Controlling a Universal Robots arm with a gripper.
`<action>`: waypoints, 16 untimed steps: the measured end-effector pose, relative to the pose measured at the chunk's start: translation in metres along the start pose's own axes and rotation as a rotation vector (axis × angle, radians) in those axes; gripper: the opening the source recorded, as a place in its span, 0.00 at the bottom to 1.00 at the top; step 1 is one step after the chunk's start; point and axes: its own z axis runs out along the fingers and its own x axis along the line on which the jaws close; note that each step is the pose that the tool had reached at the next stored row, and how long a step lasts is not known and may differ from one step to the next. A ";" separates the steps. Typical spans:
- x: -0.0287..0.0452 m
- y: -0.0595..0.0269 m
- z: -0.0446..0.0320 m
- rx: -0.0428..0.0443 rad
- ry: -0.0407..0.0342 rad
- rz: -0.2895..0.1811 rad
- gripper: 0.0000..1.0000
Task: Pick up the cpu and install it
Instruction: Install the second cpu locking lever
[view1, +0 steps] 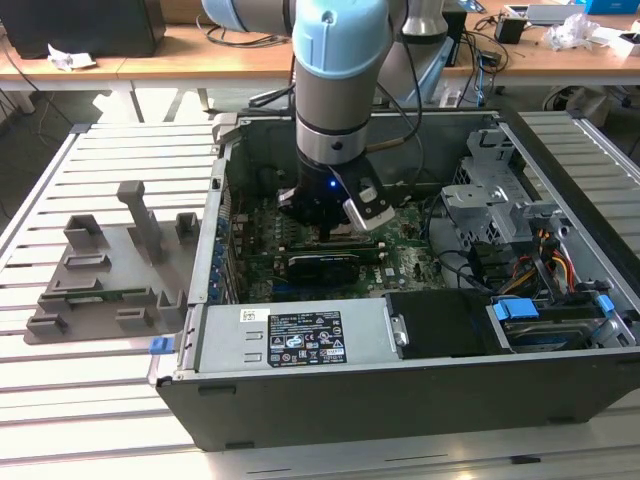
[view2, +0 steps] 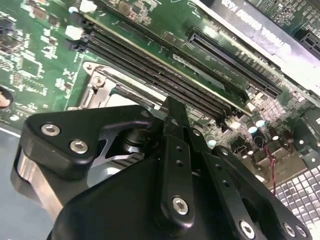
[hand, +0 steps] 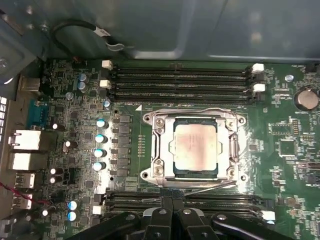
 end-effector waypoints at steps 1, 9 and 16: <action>0.0012 -0.0004 0.0026 0.0000 0.0000 0.000 0.11; 0.0223 -0.0015 0.0114 -0.0045 -0.0001 0.000 0.11; 0.0262 0.0013 0.0147 -0.0044 0.0009 -0.005 0.11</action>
